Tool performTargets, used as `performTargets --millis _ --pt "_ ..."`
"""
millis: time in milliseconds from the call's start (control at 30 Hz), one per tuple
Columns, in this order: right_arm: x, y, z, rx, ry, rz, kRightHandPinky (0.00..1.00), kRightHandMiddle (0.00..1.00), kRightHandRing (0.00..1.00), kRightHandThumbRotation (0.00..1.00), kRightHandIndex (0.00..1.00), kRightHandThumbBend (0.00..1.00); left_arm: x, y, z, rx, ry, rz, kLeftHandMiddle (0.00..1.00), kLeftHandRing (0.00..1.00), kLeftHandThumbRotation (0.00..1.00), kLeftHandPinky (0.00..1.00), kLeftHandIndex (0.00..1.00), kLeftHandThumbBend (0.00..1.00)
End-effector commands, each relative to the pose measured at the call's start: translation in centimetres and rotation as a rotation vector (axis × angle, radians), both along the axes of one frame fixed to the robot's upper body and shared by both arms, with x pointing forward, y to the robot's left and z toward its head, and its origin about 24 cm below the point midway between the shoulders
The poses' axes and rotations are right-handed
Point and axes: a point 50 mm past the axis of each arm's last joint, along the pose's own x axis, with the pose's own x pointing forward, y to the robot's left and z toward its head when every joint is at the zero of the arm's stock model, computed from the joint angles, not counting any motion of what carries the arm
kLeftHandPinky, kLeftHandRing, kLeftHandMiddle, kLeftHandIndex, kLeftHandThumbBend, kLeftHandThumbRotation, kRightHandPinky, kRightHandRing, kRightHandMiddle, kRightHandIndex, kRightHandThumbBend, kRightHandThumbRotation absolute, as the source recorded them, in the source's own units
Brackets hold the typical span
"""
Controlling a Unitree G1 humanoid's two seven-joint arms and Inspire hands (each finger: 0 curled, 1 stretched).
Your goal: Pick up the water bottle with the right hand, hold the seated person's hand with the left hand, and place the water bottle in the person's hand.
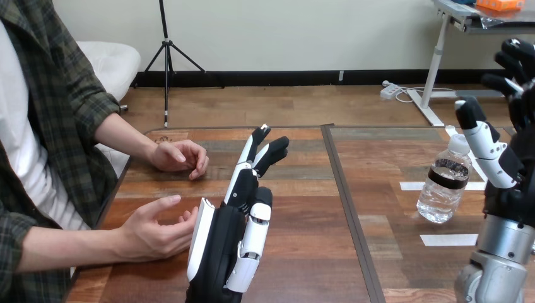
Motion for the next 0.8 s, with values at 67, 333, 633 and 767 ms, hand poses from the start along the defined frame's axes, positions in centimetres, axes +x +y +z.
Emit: performTargets --millis 67,333,633,767 --pt "1.9 -0.5 1.6 -0.028 -0.012 -0.013 0.72 0.84 0.85 0.43 0.79 0.88 0.8 -0.6 1.2 -0.039 -0.061 -0.012 0.89 0.87 1.00 0.92 0.96 0.00" --pt "2.5 -1.1 1.3 -0.050 0.040 -0.041 0.75 0.87 0.88 0.43 0.81 0.89 0.9 -0.6 1.2 -0.045 -0.057 -0.017 0.89 0.87 1.00 0.91 0.96 0.00" --pt "3.1 -1.4 0.7 -0.051 0.105 -0.059 0.82 0.89 0.91 0.40 0.83 0.86 0.9 -0.5 1.2 -0.040 -0.063 -0.020 0.89 0.88 1.00 0.91 0.96 0.00" --pt "3.3 -1.4 0.5 -0.062 0.130 -0.073 0.86 0.90 0.92 0.36 0.85 0.85 0.9 -0.5 1.3 -0.038 -0.062 -0.017 0.89 0.88 1.00 0.92 0.97 0.00"
